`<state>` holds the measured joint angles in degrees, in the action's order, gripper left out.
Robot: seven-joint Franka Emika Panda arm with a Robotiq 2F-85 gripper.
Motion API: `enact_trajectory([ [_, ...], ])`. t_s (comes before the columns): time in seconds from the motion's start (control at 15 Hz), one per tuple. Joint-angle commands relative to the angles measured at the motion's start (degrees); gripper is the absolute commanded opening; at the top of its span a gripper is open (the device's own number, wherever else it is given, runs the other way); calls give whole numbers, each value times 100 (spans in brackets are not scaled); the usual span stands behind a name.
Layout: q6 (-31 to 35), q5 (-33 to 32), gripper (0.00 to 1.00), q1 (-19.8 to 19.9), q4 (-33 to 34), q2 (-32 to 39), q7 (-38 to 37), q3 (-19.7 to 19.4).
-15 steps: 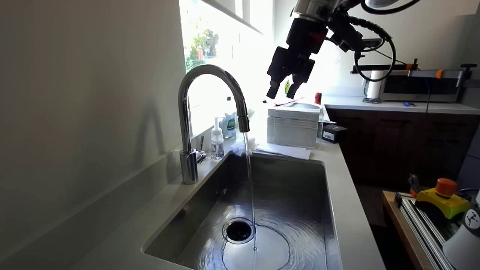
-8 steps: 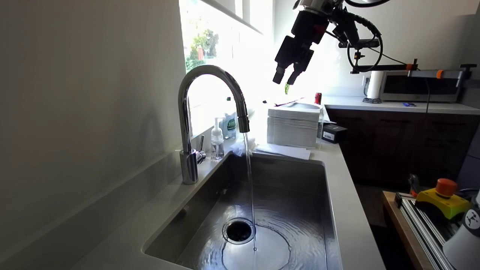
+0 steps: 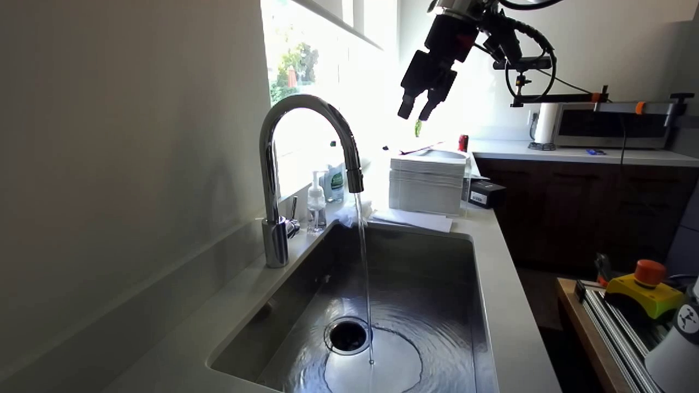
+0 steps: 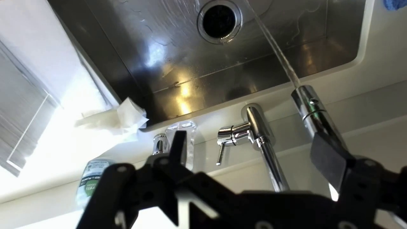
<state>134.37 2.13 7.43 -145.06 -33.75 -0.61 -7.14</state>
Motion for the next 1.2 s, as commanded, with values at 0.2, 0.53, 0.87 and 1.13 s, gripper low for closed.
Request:
enact_trajectory([
  [0.2, -133, -7, 100, 44, 1112, 1148, 1679, -1080],
  [0.53, -596, 451, 100, -200, 2225, 2460, 3279, -1577],
  [0.87, -340, 683, 100, 130, 2442, 2905, 3540, -1232],
  [1.13, -327, 763, 100, 214, 2885, 3491, 3570, -1107],
])
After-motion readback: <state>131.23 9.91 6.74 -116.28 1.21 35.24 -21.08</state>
